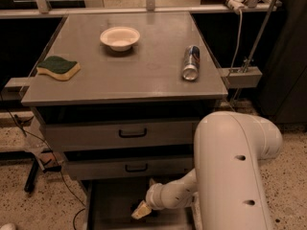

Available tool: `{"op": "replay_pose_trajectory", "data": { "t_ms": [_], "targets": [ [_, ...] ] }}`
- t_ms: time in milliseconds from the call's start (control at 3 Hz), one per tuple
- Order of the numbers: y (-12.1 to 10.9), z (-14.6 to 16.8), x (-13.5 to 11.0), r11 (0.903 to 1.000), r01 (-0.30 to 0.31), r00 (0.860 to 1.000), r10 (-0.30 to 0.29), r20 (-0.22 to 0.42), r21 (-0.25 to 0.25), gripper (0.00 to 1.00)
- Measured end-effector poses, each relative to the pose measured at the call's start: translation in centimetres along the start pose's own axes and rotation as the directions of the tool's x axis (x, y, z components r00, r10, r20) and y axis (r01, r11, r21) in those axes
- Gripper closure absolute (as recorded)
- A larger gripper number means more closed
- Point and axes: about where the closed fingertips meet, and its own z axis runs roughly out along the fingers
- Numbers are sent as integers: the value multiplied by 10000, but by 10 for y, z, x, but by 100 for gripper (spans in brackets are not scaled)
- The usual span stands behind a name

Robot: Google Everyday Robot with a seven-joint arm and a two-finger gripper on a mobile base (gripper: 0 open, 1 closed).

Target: Pick rxbar chocolate from bottom drawer and place on counter

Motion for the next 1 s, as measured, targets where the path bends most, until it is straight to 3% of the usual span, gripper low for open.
{"op": "replay_pose_trajectory", "data": {
  "t_ms": [333,667,1000],
  "targets": [
    [0,0,0,10000,2,10000,-2,-4,0,0],
    [0,9,12,9997,222,9989,-221,-415,28,0],
    [-6,21,39,9996,266,9958,-262,-878,39,0]
  ]
}}
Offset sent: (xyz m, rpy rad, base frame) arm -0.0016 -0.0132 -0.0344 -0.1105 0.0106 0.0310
